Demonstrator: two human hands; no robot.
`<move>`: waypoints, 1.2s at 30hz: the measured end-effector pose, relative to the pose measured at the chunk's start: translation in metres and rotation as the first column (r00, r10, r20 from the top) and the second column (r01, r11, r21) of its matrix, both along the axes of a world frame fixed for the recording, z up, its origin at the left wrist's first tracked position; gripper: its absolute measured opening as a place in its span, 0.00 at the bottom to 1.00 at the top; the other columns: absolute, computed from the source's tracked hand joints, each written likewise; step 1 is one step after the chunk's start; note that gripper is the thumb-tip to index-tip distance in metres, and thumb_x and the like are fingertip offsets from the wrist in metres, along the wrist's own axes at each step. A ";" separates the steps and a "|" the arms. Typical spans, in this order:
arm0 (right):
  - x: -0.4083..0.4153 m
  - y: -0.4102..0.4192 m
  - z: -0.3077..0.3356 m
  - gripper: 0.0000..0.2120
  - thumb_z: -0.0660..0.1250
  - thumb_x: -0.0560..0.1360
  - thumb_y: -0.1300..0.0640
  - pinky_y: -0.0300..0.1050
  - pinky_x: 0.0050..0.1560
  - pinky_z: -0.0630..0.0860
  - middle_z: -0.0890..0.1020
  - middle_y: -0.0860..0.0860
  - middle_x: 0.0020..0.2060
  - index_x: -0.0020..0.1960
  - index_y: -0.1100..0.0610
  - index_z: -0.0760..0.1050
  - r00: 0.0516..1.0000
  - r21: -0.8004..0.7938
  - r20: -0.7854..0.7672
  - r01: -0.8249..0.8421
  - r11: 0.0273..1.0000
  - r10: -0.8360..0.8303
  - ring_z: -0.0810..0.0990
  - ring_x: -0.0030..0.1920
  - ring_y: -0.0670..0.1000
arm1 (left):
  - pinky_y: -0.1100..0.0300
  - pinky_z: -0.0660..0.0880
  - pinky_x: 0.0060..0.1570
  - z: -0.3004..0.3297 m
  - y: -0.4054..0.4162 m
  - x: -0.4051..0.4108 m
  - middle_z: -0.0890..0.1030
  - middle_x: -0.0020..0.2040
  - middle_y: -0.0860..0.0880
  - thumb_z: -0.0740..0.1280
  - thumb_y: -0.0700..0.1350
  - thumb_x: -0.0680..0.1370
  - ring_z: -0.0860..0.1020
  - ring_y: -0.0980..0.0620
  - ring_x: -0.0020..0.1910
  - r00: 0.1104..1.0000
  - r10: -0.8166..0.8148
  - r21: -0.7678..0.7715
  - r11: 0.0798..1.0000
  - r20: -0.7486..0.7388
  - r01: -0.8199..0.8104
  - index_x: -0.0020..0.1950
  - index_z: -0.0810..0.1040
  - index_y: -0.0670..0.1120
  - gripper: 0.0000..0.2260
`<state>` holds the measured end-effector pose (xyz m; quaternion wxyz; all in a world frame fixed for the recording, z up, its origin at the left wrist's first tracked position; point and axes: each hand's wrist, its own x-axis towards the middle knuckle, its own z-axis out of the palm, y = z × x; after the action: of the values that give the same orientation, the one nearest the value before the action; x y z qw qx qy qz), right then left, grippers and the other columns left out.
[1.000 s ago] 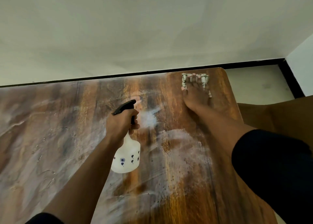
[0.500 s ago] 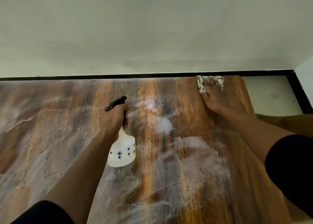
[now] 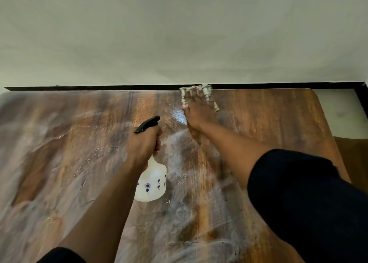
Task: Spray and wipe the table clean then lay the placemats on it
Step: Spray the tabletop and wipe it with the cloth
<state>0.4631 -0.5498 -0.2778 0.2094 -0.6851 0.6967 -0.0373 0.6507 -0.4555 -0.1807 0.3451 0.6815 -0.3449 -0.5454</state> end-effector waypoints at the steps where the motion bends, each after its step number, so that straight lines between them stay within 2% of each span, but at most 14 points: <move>1: 0.021 0.000 0.001 0.31 0.51 0.87 0.44 0.64 0.78 0.39 0.42 0.50 0.84 0.84 0.48 0.42 0.999 0.003 -0.010 -0.049 0.999 0.049 0.38 0.83 0.55 | 0.57 0.66 0.25 0.001 -0.001 0.003 0.75 0.30 0.45 0.69 0.36 0.77 0.71 0.47 0.28 1.000 -0.002 0.001 1.000 -0.002 0.002 0.44 0.84 0.49 0.09; 5: 0.067 0.004 0.003 0.30 0.47 0.87 0.43 0.59 0.78 0.36 0.43 0.49 0.84 0.85 0.50 0.43 0.980 0.011 -0.042 -0.196 0.980 0.197 0.39 0.83 0.52 | 0.58 0.66 0.24 0.002 -0.005 0.018 0.76 0.32 0.42 0.69 0.36 0.78 0.71 0.46 0.29 0.999 -0.040 -0.009 0.999 -0.014 0.040 0.42 0.82 0.56 0.14; 7: 0.056 0.004 0.005 0.30 0.46 0.87 0.42 0.57 0.78 0.35 0.43 0.49 0.84 0.85 0.49 0.42 0.977 0.015 -0.033 -0.212 0.977 0.212 0.40 0.83 0.52 | 0.58 0.65 0.24 0.002 -0.005 0.024 0.76 0.33 0.42 0.69 0.36 0.79 0.71 0.46 0.30 0.999 -0.043 -0.012 0.999 -0.033 0.043 0.47 0.83 0.57 0.14; 8: 0.045 0.004 0.005 0.30 0.46 0.87 0.41 0.58 0.78 0.36 0.43 0.49 0.84 0.84 0.48 0.42 0.980 0.013 -0.022 -0.198 0.980 0.198 0.41 0.83 0.52 | 0.59 0.65 0.24 0.002 -0.006 0.026 0.76 0.34 0.42 0.69 0.36 0.79 0.71 0.46 0.29 0.998 -0.039 -0.012 0.999 -0.044 0.038 0.53 0.84 0.58 0.15; 10: 0.012 0.007 0.005 0.30 0.48 0.87 0.41 0.63 0.79 0.42 0.43 0.48 0.84 0.84 0.45 0.41 0.996 0.005 0.019 -0.090 0.996 0.090 0.42 0.83 0.53 | 0.59 0.66 0.23 0.001 -0.008 0.031 0.76 0.35 0.41 0.69 0.37 0.80 0.71 0.46 0.29 0.998 -0.042 -0.013 0.999 -0.051 0.042 0.65 0.82 0.57 0.20; 12: -0.032 0.011 0.003 0.30 0.50 0.86 0.42 0.66 0.79 0.46 0.43 0.47 0.83 0.84 0.43 0.41 0.996 0.005 0.056 0.063 0.998 -0.063 0.42 0.83 0.53 | 0.59 0.66 0.23 0.000 -0.009 0.034 0.77 0.35 0.41 0.69 0.37 0.80 0.72 0.46 0.29 0.998 -0.048 -0.021 0.999 -0.049 0.047 0.70 0.81 0.54 0.21; 15: -0.105 0.026 -0.001 0.29 0.51 0.86 0.43 0.68 0.80 0.48 0.45 0.49 0.84 0.84 0.44 0.43 0.966 0.028 0.018 0.256 0.966 -0.257 0.44 0.83 0.55 | 0.58 0.66 0.23 -0.001 -0.011 0.038 0.77 0.36 0.41 0.69 0.37 0.79 0.72 0.46 0.29 0.997 -0.053 -0.018 0.998 -0.054 0.052 0.71 0.81 0.52 0.22; 18: -0.156 0.049 -0.001 0.29 0.49 0.87 0.44 0.66 0.81 0.48 0.44 0.49 0.84 0.85 0.48 0.44 0.910 0.037 -0.034 0.414 0.909 -0.413 0.43 0.84 0.54 | 0.59 0.67 0.23 -0.004 -0.011 0.039 0.77 0.35 0.41 0.69 0.37 0.79 0.73 0.47 0.28 0.995 -0.061 -0.006 0.998 -0.072 0.061 0.71 0.81 0.53 0.22; 20: -0.166 0.061 0.000 0.29 0.49 0.87 0.45 0.63 0.81 0.45 0.43 0.50 0.84 0.85 0.50 0.44 0.880 0.047 -0.062 0.474 0.879 -0.471 0.43 0.84 0.54 | 0.59 0.67 0.23 -0.005 -0.009 0.037 0.78 0.35 0.42 0.69 0.37 0.79 0.73 0.47 0.28 0.993 -0.082 0.003 0.997 -0.081 0.082 0.71 0.81 0.54 0.22; 23: -0.147 0.066 0.002 0.29 0.51 0.87 0.45 0.65 0.81 0.46 0.46 0.51 0.84 0.85 0.51 0.46 0.863 0.023 -0.081 0.501 0.865 -0.498 0.44 0.84 0.55 | 0.59 0.67 0.24 -0.005 -0.005 0.035 0.78 0.34 0.41 0.69 0.37 0.80 0.74 0.48 0.27 0.989 -0.110 0.011 0.994 -0.102 0.112 0.68 0.81 0.54 0.20; 25: -0.114 0.065 0.003 0.29 0.52 0.87 0.46 0.66 0.80 0.48 0.51 0.53 0.84 0.85 0.51 0.50 0.878 0.015 -0.067 0.477 0.879 -0.475 0.49 0.84 0.57 | 0.59 0.67 0.25 -0.003 0.000 0.034 0.77 0.35 0.41 0.69 0.37 0.80 0.74 0.49 0.27 0.986 -0.119 0.014 0.993 -0.116 0.121 0.66 0.80 0.57 0.19; 27: -0.067 0.066 0.003 0.29 0.52 0.86 0.44 0.66 0.80 0.44 0.54 0.53 0.84 0.84 0.50 0.52 0.923 -0.005 -0.047 0.383 0.924 -0.383 0.51 0.83 0.57 | 0.59 0.66 0.26 -0.002 0.003 0.035 0.77 0.35 0.41 0.69 0.37 0.80 0.74 0.49 0.27 0.986 -0.114 0.023 0.993 -0.121 0.117 0.65 0.81 0.58 0.19; 32: 0.062 0.080 -0.001 0.29 0.47 0.87 0.42 0.65 0.80 0.39 0.44 0.49 0.83 0.84 0.47 0.43 0.999 -0.022 0.000 0.049 0.999 -0.049 0.40 0.83 0.54 | 0.58 0.66 0.27 0.006 0.013 0.045 0.78 0.34 0.43 0.70 0.38 0.79 0.73 0.47 0.29 0.987 -0.133 0.019 0.991 -0.093 0.135 0.61 0.83 0.60 0.18; 36: 0.083 0.085 0.002 0.29 0.46 0.87 0.42 0.57 0.79 0.35 0.45 0.48 0.84 0.85 0.49 0.45 0.996 0.020 0.022 -0.086 0.996 0.085 0.40 0.83 0.50 | 0.58 0.65 0.27 0.012 0.019 0.054 0.77 0.35 0.43 0.71 0.38 0.78 0.73 0.48 0.28 0.986 -0.144 0.028 0.989 -0.082 0.147 0.61 0.84 0.56 0.16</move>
<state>0.5457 -0.4648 -0.2762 0.2254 -0.7117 0.6648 -0.0283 0.7042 -0.4361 -0.1687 0.3062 0.6380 -0.3705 -0.6016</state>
